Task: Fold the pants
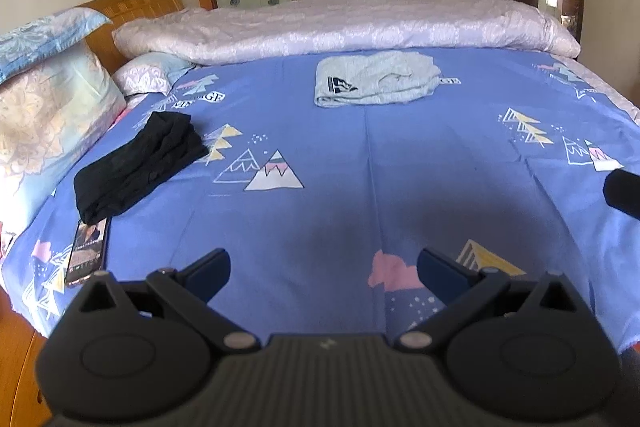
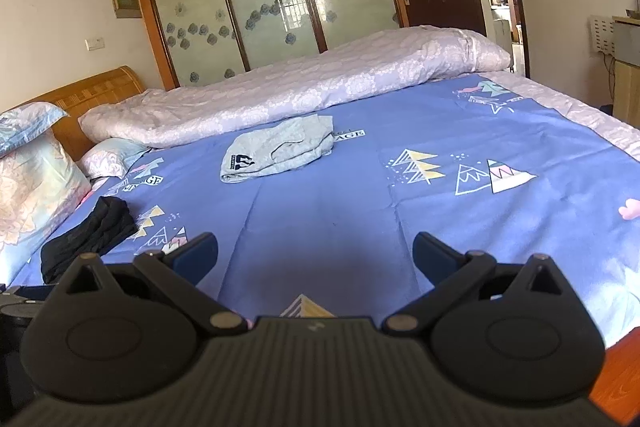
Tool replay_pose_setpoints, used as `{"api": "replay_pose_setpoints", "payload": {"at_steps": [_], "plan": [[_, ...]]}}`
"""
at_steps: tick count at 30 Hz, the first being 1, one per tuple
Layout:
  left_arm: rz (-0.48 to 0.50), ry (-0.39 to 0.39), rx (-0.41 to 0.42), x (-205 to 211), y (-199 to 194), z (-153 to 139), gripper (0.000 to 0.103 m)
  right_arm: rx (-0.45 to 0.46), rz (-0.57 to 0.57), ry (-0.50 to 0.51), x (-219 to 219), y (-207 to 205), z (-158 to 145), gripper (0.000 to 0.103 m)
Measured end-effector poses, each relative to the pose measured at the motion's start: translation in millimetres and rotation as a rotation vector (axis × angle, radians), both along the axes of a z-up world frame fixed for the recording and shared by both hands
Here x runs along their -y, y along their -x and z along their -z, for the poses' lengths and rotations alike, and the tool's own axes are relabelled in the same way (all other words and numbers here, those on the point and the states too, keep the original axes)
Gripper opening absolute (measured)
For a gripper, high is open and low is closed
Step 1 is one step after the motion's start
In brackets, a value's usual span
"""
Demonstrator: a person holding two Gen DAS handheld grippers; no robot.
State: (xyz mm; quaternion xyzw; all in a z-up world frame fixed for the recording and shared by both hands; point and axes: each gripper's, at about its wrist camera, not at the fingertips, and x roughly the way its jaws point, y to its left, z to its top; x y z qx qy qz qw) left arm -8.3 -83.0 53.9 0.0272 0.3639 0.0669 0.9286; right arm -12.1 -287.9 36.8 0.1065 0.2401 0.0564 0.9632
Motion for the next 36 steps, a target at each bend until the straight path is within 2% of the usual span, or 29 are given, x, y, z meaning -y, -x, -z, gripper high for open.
{"api": "replay_pose_setpoints", "payload": {"at_steps": [15,19,36], "plan": [[0.023,-0.027,-0.055,7.1,-0.6,9.7,0.103,-0.034,0.001,-0.019,6.3,-1.4,3.3,0.103],[0.037,-0.013,-0.077,8.4,-1.0,13.3,0.103,-0.044,-0.001,-0.024,8.3,-2.1,4.3,0.103],[0.005,-0.013,-0.166,4.9,-7.5,30.5,0.103,-0.09,-0.01,-0.034,13.6,-5.4,13.7,0.103]]}}
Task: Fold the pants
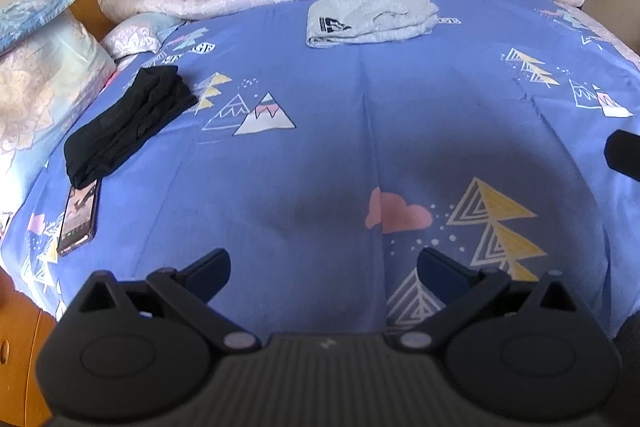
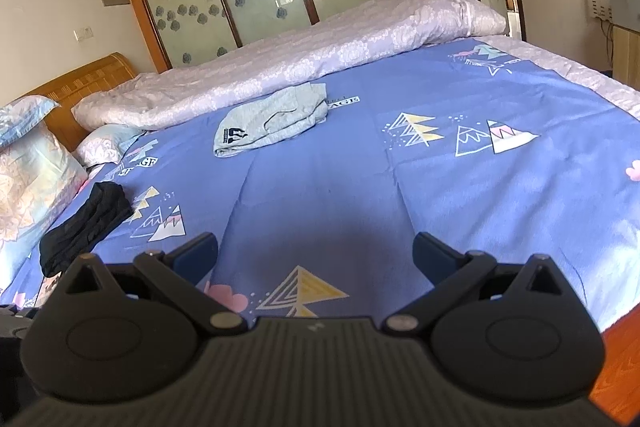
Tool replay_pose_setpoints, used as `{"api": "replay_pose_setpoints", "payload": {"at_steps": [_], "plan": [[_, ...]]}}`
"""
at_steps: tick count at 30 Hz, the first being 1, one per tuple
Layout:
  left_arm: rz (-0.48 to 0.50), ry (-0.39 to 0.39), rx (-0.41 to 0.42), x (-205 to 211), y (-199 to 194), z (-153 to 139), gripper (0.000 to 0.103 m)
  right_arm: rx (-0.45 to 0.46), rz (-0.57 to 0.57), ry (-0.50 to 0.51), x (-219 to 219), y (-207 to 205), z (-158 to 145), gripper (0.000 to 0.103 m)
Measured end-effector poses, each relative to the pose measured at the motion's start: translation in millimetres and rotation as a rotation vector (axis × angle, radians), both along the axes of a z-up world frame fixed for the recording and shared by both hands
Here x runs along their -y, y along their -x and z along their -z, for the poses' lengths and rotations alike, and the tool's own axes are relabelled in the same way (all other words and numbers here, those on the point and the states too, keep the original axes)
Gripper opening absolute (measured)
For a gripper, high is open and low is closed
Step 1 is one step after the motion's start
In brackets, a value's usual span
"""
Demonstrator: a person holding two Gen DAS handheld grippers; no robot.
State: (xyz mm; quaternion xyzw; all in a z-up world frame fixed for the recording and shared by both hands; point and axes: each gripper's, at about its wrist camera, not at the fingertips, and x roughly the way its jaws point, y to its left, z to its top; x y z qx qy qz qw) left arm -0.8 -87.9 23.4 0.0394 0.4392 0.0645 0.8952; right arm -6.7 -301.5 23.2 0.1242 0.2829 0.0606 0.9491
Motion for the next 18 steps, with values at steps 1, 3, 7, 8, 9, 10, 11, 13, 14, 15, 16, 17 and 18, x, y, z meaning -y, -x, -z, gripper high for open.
{"api": "replay_pose_setpoints", "payload": {"at_steps": [1,3,7,8,9,10,11,13,14,15,16,17,18], "plan": [[0.0,0.004,-0.003,-0.2,0.1,0.5,0.103,-0.003,0.0,-0.001,0.6,-0.6,0.4,0.103],[0.003,0.008,-0.006,-0.1,0.3,1.3,0.103,-0.009,0.0,-0.003,1.7,-1.6,1.7,0.103],[0.016,0.006,-0.014,1.9,0.8,4.0,0.103,-0.024,-0.001,-0.008,3.5,-4.1,4.8,0.103],[0.018,0.004,-0.018,2.3,0.3,4.6,0.103,-0.028,-0.001,-0.01,3.7,-4.4,5.5,0.103],[0.019,0.002,-0.023,2.9,0.0,5.6,0.103,-0.031,-0.001,-0.011,3.3,-4.6,6.0,0.103],[0.019,0.001,-0.028,3.2,-0.1,6.7,0.103,-0.033,-0.001,-0.013,3.2,-4.7,6.4,0.103],[0.017,0.0,-0.032,3.3,-0.8,7.4,0.103,-0.035,-0.002,-0.014,3.4,-4.8,6.8,0.103],[0.016,-0.002,-0.046,3.4,-1.3,9.7,0.103,-0.039,-0.002,-0.016,3.8,-5.0,7.6,0.103],[0.016,-0.002,-0.056,3.5,-1.7,10.9,0.103,-0.04,-0.002,-0.017,4.2,-5.2,8.4,0.103],[0.018,0.001,-0.065,3.3,-2.1,12.2,0.103,-0.041,-0.002,-0.018,4.4,-5.2,8.6,0.103],[0.018,0.003,-0.071,2.9,-2.4,13.0,0.103,-0.042,-0.003,-0.02,4.8,-5.4,8.6,0.103],[0.017,0.004,-0.075,2.7,-2.5,13.7,0.103,-0.043,-0.004,-0.021,5.4,-6.0,9.0,0.103],[0.018,0.005,-0.076,2.2,-2.6,14.4,0.103,-0.045,-0.004,-0.022,5.7,-6.1,9.3,0.103]]}}
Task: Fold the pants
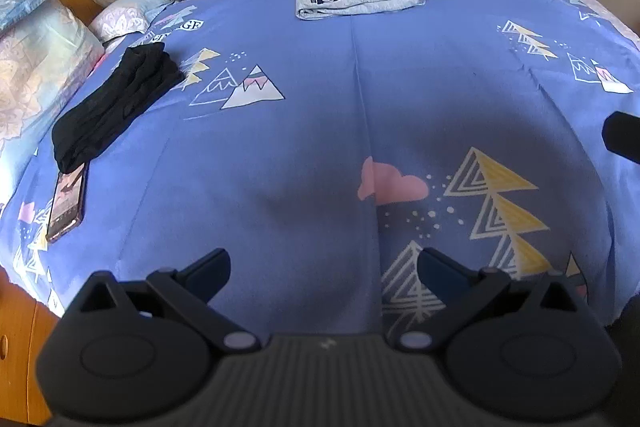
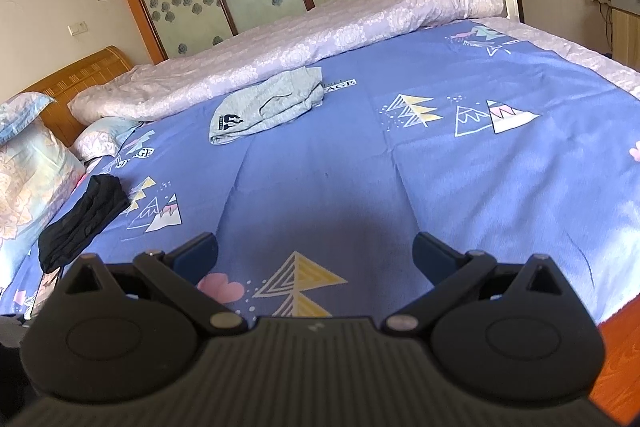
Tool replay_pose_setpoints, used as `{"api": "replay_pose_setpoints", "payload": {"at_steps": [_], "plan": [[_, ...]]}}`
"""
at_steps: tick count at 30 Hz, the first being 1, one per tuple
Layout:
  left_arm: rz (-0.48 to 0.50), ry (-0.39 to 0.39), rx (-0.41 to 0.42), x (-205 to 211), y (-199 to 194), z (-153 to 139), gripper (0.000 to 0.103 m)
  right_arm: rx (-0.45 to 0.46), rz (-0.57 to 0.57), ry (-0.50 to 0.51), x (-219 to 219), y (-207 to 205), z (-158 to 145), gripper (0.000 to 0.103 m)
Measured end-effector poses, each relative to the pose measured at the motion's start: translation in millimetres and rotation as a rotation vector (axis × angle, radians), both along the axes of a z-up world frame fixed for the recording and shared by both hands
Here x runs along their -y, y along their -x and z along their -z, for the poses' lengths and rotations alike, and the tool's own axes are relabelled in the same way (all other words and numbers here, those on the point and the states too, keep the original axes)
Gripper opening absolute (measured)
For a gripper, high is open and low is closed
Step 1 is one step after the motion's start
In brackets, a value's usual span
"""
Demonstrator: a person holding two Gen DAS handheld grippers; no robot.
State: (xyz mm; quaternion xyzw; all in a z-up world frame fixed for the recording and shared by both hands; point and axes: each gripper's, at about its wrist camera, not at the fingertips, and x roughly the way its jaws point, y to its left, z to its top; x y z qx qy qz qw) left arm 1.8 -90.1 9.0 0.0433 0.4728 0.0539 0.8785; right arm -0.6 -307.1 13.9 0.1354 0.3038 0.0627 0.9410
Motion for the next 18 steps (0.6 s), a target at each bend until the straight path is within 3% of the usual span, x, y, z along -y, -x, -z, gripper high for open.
{"api": "replay_pose_setpoints", "payload": {"at_steps": [18], "plan": [[-0.005,0.008,-0.052,-1.4,-2.4,6.3,0.103,-0.031,-0.003,-0.021,5.2,-3.7,5.0,0.103]]}}
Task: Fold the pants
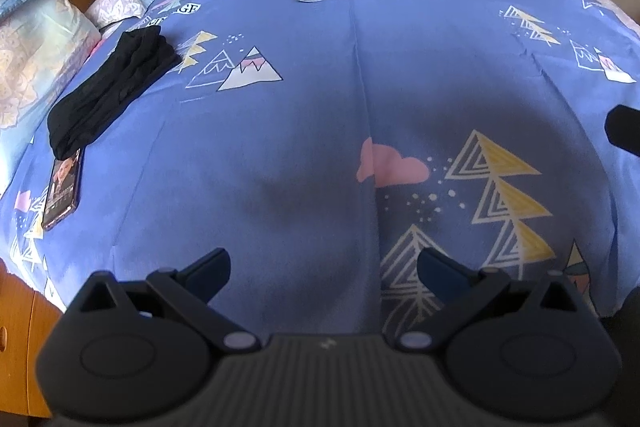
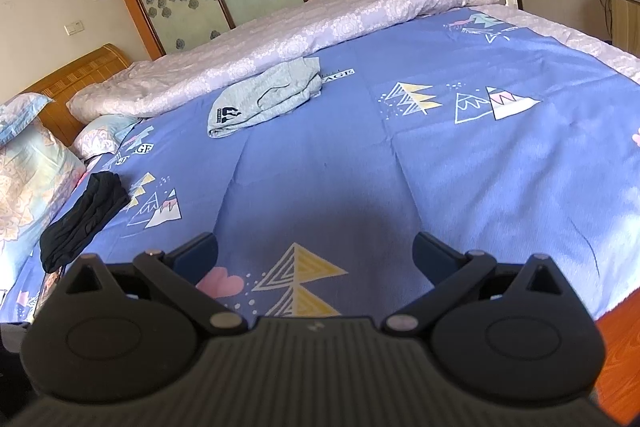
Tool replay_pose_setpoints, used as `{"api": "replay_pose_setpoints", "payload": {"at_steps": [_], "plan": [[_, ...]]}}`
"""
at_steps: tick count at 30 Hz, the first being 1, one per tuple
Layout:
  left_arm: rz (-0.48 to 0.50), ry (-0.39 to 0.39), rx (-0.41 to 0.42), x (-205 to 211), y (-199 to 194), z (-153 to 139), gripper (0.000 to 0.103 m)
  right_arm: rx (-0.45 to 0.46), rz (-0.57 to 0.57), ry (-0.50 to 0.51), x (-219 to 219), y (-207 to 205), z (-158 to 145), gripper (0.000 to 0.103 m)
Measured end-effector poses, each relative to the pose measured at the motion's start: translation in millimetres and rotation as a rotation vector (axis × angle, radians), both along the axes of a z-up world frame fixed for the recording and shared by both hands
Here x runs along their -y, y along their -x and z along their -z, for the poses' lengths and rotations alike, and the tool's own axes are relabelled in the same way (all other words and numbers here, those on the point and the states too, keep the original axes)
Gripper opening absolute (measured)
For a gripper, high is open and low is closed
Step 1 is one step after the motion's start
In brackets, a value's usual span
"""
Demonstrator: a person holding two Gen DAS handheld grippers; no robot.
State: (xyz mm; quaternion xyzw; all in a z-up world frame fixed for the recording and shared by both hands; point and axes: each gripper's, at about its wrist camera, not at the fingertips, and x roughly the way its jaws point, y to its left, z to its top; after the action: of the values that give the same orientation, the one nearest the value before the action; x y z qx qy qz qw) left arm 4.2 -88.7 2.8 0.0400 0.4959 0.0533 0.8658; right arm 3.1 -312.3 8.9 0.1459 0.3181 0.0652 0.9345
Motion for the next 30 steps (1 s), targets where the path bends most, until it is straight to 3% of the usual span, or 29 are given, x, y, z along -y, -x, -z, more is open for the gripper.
{"api": "replay_pose_setpoints", "payload": {"at_steps": [30], "plan": [[-0.01,0.011,-0.047,-1.2,-2.9,6.1,0.103,-0.029,0.0,-0.02,3.0,-2.3,6.1,0.103]]}}
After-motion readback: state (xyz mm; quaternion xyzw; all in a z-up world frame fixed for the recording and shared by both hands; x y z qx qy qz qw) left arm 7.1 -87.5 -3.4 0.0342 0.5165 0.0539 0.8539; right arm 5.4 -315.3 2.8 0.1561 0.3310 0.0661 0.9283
